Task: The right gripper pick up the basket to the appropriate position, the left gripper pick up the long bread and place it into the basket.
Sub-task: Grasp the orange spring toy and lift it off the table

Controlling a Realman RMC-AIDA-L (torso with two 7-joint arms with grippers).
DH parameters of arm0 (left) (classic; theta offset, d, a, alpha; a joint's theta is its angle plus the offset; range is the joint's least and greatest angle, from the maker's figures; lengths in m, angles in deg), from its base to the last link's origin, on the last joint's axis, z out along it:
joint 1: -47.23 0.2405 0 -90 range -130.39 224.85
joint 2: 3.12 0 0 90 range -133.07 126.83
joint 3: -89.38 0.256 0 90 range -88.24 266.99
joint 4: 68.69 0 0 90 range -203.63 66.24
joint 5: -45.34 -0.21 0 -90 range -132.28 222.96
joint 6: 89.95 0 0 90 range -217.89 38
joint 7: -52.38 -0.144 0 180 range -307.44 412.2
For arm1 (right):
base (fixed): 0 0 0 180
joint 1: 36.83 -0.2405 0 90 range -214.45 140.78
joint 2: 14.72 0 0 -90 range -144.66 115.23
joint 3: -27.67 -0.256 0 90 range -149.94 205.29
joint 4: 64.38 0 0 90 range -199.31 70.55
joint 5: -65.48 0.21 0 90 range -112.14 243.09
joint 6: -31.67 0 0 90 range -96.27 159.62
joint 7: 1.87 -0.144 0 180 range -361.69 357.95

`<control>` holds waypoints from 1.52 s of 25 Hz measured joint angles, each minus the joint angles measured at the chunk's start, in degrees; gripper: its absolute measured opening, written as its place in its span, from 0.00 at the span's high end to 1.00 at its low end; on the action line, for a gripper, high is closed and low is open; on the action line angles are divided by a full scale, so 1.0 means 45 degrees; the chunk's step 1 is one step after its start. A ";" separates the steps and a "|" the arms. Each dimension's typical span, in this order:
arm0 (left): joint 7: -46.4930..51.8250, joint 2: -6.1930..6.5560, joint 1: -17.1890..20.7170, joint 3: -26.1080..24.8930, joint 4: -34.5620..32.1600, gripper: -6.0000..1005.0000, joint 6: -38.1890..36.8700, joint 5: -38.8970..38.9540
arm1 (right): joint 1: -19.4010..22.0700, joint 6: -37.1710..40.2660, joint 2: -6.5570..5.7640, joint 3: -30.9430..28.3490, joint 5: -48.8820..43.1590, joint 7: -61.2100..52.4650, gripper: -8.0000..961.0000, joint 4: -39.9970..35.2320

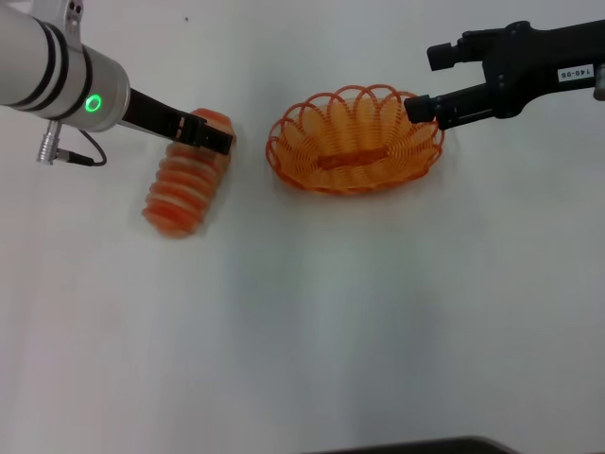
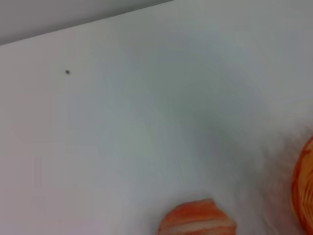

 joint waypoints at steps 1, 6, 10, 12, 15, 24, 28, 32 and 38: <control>0.0011 -0.0005 0.0006 0.0074 0.0068 0.14 0.0089 -0.0018 | 0.0000 -0.0020 0.0000 0.0062 0.0002 0.0000 0.01 0.0028; 0.0036 -0.0016 -0.0045 0.0252 0.0491 0.14 0.0376 -0.0177 | 0.0002 -0.0076 0.0005 0.0190 0.0029 -0.0001 0.01 0.0058; 0.0043 -0.0021 -0.0042 0.0263 0.0639 0.14 0.0576 -0.0239 | -0.0010 -0.0084 0.0019 0.0195 0.0036 -0.0001 0.01 0.0176; 0.0046 -0.0020 -0.0021 0.0285 0.0644 0.14 0.0628 -0.0316 | -0.0013 -0.0096 0.0019 0.0195 0.0036 0.0000 0.01 0.0236; 0.0092 -0.0020 -0.0005 0.0487 0.0644 0.14 0.0704 -0.0611 | -0.0035 -0.0101 0.0020 0.0195 0.0036 0.0000 0.01 0.0347; 0.0132 -0.0019 0.0025 0.0772 0.0648 0.32 0.0757 -0.0703 | -0.0064 -0.0271 0.0020 0.0184 0.0036 -0.0001 0.01 0.0379; 0.0119 -0.0003 0.0107 0.0782 0.0407 0.37 0.0725 -0.0714 | -0.0066 -0.0342 0.0020 0.0193 0.0020 -0.0004 0.01 0.0378; -0.0037 0.0042 0.0410 0.0795 -0.0670 0.43 0.0473 -0.0715 | 0.0010 -0.0326 -0.0066 0.0184 -0.0037 -0.0101 0.01 0.0342; -0.2140 0.0059 0.0874 0.0742 -0.3638 0.49 -0.0512 -0.0554 | 0.0248 0.0054 -0.0315 0.0145 -0.0130 -0.0138 0.01 0.0345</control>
